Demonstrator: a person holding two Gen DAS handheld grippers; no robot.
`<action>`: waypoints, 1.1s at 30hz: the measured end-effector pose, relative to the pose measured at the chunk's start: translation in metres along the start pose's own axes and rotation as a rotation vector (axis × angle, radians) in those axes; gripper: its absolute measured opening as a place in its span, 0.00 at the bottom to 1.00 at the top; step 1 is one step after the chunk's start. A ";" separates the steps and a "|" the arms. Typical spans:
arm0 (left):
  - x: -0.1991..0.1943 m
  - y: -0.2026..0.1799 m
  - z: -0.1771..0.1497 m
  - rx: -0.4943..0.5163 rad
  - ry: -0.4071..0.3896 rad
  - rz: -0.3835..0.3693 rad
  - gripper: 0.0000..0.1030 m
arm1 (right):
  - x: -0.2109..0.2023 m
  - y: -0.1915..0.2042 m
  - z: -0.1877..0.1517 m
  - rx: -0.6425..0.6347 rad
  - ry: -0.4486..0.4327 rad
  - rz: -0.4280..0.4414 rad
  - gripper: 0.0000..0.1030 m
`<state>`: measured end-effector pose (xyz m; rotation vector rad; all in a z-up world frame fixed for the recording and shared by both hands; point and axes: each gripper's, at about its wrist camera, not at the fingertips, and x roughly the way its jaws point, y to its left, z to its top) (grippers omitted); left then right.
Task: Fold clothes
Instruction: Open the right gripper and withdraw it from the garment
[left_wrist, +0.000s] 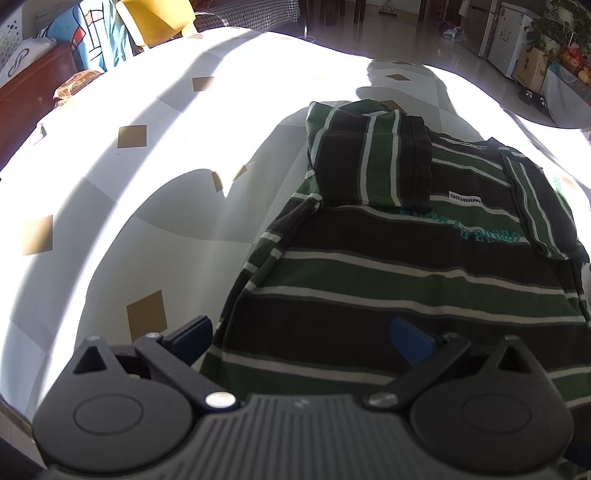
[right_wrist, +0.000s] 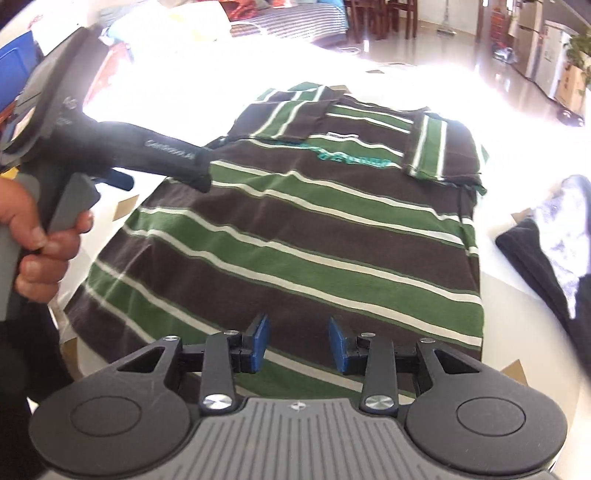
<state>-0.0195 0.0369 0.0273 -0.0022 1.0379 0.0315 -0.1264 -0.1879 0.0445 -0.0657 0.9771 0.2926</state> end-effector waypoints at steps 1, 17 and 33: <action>0.000 -0.002 -0.001 0.008 0.001 -0.004 1.00 | 0.001 -0.003 0.000 0.017 0.001 -0.018 0.34; 0.010 -0.039 -0.020 0.144 0.028 -0.003 1.00 | 0.013 -0.032 0.002 0.138 0.014 -0.255 0.42; 0.010 -0.053 -0.026 0.182 -0.005 -0.012 1.00 | 0.014 -0.041 0.004 0.210 0.007 -0.355 0.46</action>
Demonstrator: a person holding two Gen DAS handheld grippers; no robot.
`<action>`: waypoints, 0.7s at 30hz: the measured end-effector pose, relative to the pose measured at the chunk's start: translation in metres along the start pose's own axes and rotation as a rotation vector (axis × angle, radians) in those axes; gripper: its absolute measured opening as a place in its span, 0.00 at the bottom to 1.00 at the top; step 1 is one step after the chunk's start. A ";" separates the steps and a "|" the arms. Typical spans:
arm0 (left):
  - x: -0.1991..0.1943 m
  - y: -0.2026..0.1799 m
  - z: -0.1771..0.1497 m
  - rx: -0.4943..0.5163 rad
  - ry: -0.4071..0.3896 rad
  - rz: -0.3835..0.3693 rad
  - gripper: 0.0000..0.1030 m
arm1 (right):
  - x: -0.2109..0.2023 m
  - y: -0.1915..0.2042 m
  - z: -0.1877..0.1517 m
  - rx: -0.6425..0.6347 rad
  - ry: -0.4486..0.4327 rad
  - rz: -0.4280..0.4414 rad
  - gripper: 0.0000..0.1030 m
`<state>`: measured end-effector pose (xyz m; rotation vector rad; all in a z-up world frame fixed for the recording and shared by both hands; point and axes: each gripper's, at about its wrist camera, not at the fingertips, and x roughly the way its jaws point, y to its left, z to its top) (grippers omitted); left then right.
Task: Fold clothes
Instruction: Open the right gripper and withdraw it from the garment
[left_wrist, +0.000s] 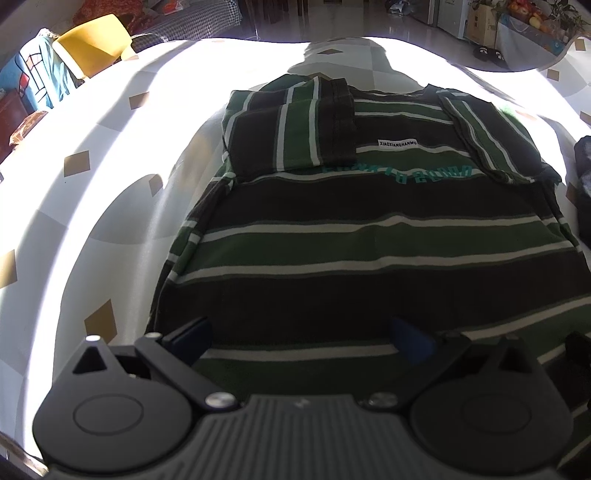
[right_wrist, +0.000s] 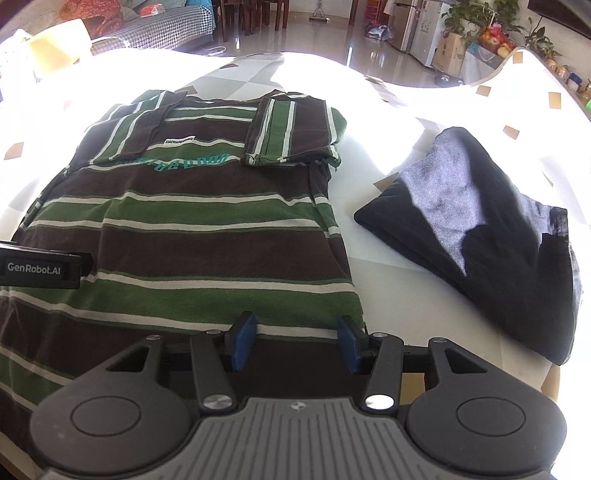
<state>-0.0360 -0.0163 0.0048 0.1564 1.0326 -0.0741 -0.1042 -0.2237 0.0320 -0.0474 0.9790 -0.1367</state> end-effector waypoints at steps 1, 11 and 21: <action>0.000 -0.001 0.000 0.003 -0.002 0.000 1.00 | 0.000 0.000 0.000 0.003 0.000 -0.003 0.47; 0.000 -0.004 -0.001 0.013 -0.001 -0.011 1.00 | -0.001 0.000 0.000 0.013 0.001 -0.009 0.49; -0.001 -0.001 -0.003 -0.005 0.015 -0.022 1.00 | -0.002 0.000 0.000 0.011 -0.003 -0.008 0.50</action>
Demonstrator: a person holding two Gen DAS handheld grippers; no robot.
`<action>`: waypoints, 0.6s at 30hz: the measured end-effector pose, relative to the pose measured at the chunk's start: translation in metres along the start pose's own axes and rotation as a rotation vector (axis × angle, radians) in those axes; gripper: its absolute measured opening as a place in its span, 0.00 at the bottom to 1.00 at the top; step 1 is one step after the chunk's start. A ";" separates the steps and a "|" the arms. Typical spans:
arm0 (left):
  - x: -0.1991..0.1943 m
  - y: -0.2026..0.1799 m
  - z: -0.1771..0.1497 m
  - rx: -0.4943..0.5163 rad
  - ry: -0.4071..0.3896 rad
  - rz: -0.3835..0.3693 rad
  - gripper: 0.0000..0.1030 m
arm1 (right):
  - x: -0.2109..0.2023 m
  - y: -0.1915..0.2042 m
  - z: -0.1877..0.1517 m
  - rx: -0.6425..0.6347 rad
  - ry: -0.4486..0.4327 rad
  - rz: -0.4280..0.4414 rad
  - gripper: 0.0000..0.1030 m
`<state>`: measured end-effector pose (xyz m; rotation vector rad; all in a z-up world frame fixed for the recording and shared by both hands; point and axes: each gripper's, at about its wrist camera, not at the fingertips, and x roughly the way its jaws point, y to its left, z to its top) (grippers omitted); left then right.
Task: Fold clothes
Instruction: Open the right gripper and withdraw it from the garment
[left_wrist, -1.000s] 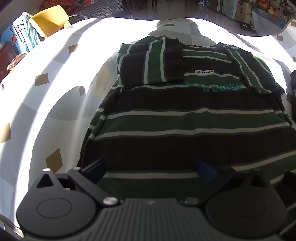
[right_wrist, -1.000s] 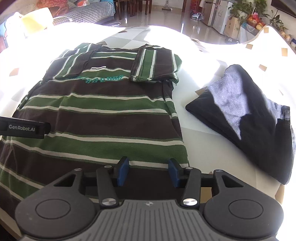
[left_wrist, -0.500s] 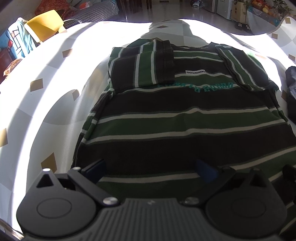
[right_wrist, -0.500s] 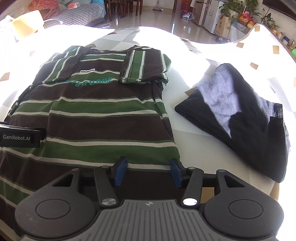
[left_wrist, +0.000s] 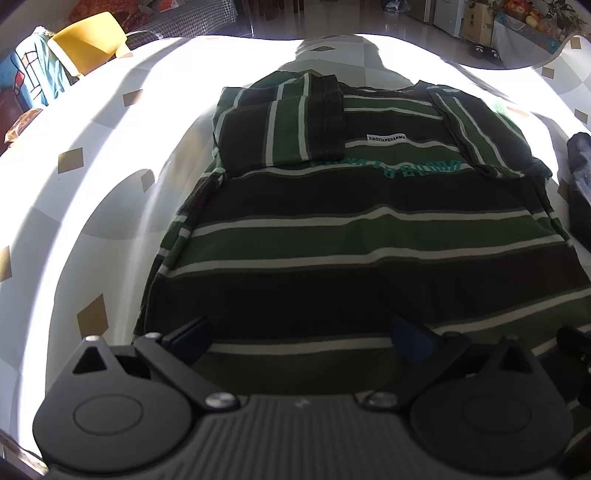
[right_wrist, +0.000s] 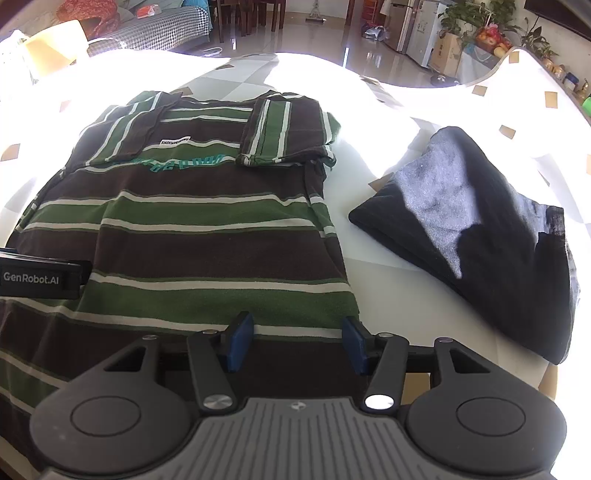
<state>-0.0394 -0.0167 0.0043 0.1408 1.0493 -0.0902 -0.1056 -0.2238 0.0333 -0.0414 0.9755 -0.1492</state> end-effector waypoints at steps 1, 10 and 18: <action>-0.001 0.000 -0.001 0.003 -0.002 0.003 1.00 | 0.000 0.000 0.000 0.004 0.000 0.001 0.50; -0.025 -0.005 -0.010 0.042 -0.051 0.039 0.89 | -0.011 -0.005 0.000 0.021 -0.039 -0.041 0.50; -0.042 -0.010 -0.029 0.055 -0.043 0.047 0.67 | -0.015 -0.015 0.002 0.076 -0.053 -0.055 0.50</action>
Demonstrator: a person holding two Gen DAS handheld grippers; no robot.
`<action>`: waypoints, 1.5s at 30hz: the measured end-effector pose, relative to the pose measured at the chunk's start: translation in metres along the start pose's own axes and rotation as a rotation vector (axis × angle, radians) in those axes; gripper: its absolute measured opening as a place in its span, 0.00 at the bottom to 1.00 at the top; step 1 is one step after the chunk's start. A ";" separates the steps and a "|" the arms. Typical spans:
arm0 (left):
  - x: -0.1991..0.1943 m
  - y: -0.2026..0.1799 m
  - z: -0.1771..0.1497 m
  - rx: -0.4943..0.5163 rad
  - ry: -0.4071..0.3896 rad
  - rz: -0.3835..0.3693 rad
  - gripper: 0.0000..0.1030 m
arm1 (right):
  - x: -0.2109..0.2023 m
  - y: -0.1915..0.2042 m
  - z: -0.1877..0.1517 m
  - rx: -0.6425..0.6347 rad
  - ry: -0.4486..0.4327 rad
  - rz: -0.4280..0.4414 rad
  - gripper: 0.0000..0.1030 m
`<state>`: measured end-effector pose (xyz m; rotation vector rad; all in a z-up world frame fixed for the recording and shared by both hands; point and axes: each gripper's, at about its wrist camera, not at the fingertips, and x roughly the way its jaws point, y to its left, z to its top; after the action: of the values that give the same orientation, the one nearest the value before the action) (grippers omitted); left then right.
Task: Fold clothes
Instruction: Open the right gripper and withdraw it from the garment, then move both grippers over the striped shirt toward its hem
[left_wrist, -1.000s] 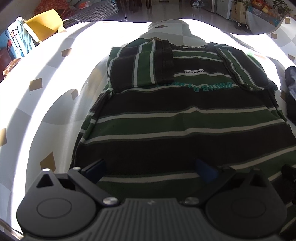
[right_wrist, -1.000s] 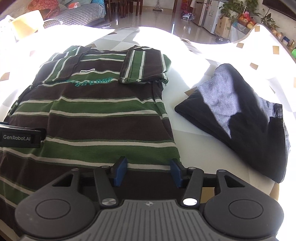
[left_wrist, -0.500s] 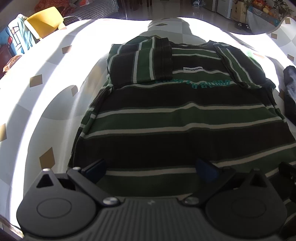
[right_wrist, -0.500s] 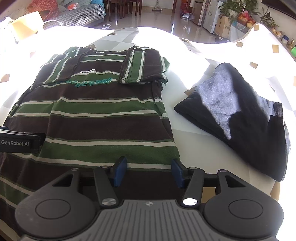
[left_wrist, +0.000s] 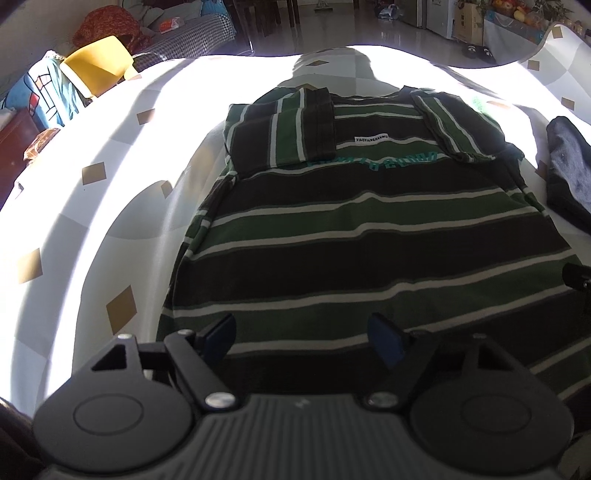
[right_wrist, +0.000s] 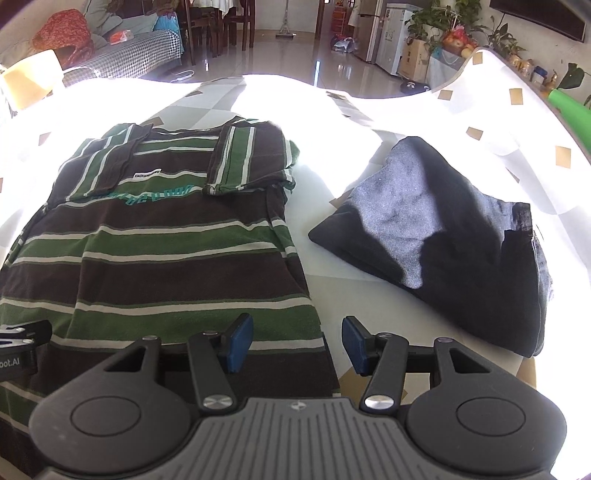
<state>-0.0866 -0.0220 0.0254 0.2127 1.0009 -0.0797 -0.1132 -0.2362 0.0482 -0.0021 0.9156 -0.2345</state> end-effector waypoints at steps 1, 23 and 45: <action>-0.001 -0.001 -0.002 0.003 0.002 -0.003 0.61 | 0.000 0.000 0.000 0.001 0.003 0.001 0.50; 0.000 -0.032 -0.009 0.131 -0.003 -0.002 0.20 | 0.013 0.004 -0.004 0.027 0.082 0.016 0.50; 0.003 -0.038 -0.003 0.134 0.015 -0.010 0.15 | 0.015 0.009 -0.003 0.041 0.090 0.004 0.53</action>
<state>-0.0941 -0.0580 0.0160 0.3312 1.0125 -0.1549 -0.1047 -0.2305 0.0337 0.0483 1.0000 -0.2516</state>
